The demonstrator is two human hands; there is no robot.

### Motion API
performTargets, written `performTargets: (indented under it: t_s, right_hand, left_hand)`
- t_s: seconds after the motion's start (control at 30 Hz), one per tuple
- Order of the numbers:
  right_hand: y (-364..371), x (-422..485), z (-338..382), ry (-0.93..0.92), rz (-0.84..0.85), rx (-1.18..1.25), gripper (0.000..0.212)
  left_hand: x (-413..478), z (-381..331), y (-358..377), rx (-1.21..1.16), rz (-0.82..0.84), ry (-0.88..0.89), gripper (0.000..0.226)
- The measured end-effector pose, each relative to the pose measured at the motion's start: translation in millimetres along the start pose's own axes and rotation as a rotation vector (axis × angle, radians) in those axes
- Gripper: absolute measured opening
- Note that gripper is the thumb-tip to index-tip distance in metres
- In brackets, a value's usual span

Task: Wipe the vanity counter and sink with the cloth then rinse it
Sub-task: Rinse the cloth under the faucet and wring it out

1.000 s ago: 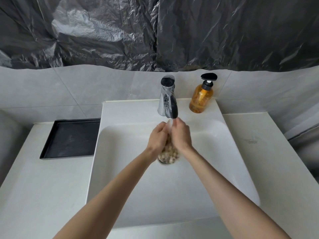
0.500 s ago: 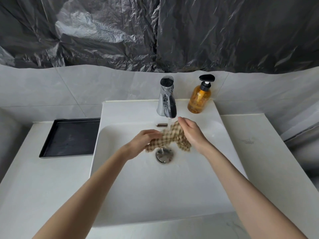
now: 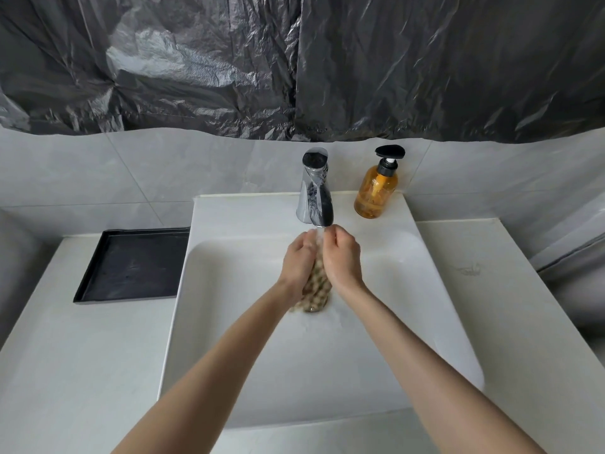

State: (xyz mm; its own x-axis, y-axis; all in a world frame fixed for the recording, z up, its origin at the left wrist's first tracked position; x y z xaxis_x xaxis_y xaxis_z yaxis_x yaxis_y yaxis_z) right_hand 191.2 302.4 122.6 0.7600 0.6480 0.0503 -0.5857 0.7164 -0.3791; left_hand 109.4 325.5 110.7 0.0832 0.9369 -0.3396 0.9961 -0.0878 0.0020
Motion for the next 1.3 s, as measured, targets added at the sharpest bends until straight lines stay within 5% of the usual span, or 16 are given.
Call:
performTargets:
  t_s: [0.1,0.23,0.4,0.5,0.6,0.73,0.83,0.97,1.17,1.3]
  right_hand:
    - [2.6,9.7,0.7,0.005,-0.037,-0.053,0.036]
    - [16.8,-9.7,-3.5,-0.069,0.125,-0.083,0.032]
    - [15.5,12.8,-7.4,0.066,-0.077,-0.013,0.034]
    - [25.9,-11.8,-13.0,0.027,0.114,0.018,0.033]
    - [21.7,-6.7,-12.7,0.117,0.248,0.039,0.052]
    - [2.4,12.7,-9.0,0.203,0.441,0.074,0.029]
    - [-8.0,17.5,-5.4,0.253,0.568,0.113,0.022]
    - [-18.9,23.7,3.8,0.247,0.464,0.216,0.021]
    - [-25.3,28.6,5.3,0.250,0.402,0.242,0.021]
    - [-29.9,34.4,-1.8,0.077,0.247,0.009,0.035]
  left_hand:
    - [-3.2,2.9,-2.1,0.051,0.044,0.047,0.028]
    - [6.8,-8.0,-8.9,-0.048,-0.071,0.036,0.030]
    - [-4.5,-8.6,-1.9,0.019,0.053,-0.005,0.033]
    - [10.6,-14.6,-12.3,0.010,-0.065,-0.037,0.035]
    - [16.2,-10.1,-26.0,0.145,-0.013,-0.051,0.032]
    - [19.6,1.9,-40.4,0.377,0.087,0.090,0.038]
    - [14.5,1.6,-45.8,0.278,0.245,0.124,0.044]
    - [8.6,1.7,-44.9,0.276,0.328,0.188,0.053]
    - [3.7,0.0,-40.7,0.454,0.169,0.384,0.020]
    - [6.8,-6.6,-43.6,0.531,0.081,0.511,0.009]
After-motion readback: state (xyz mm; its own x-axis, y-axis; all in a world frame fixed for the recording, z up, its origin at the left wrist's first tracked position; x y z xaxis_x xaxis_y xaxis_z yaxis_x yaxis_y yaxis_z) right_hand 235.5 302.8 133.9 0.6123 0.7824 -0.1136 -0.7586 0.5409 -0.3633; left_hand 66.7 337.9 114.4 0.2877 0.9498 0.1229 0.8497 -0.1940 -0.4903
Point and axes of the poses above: each hand's wrist, its own x-axis towards the middle knuckle, its own y-axis out of the palm, z = x × y, the point moved 2 cm from there along x, towards the middle knuckle, and after that the axes turned 15 degrees about -z, right-handed, at the moved point
